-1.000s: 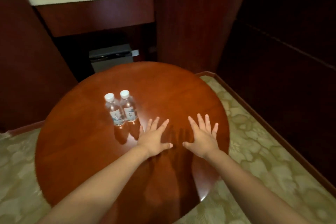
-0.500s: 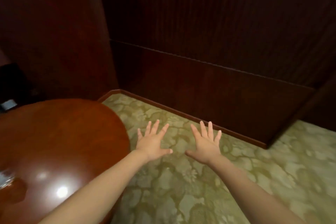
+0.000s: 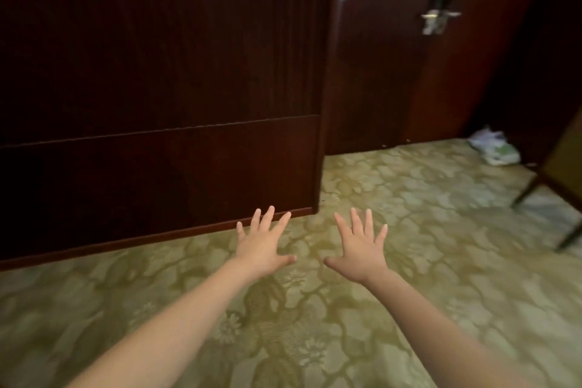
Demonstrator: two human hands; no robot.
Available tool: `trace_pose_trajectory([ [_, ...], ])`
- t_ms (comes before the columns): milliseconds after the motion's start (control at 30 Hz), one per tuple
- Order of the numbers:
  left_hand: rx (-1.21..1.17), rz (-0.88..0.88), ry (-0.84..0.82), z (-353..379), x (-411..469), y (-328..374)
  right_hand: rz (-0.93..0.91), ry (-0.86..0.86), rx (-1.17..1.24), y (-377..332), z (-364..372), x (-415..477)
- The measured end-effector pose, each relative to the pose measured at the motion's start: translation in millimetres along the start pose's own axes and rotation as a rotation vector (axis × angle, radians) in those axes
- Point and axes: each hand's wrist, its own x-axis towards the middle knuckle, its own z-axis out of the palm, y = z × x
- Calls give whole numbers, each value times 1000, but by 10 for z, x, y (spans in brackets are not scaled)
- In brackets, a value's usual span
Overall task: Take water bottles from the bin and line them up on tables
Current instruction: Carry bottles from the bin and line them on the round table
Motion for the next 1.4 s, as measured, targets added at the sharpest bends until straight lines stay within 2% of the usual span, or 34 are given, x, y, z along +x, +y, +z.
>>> trace_pose_trajectory([
  [400, 120, 515, -137, 313, 1528, 2263, 572, 91, 94, 2100, -302, -120],
  [733, 145, 870, -157, 406, 2795, 3923, 916, 200, 166, 3450, -565, 234],
  [833, 181, 948, -209, 502, 3034, 4393, 1026, 207, 189, 3729, -594, 225],
  [1100, 210, 1092, -262, 813, 3219, 5472, 1163, 227, 208, 4579, -746, 17],
  [1400, 193, 1112, -234, 1236, 3415, 7217, 1138, 223, 199, 6278, -1051, -161],
])
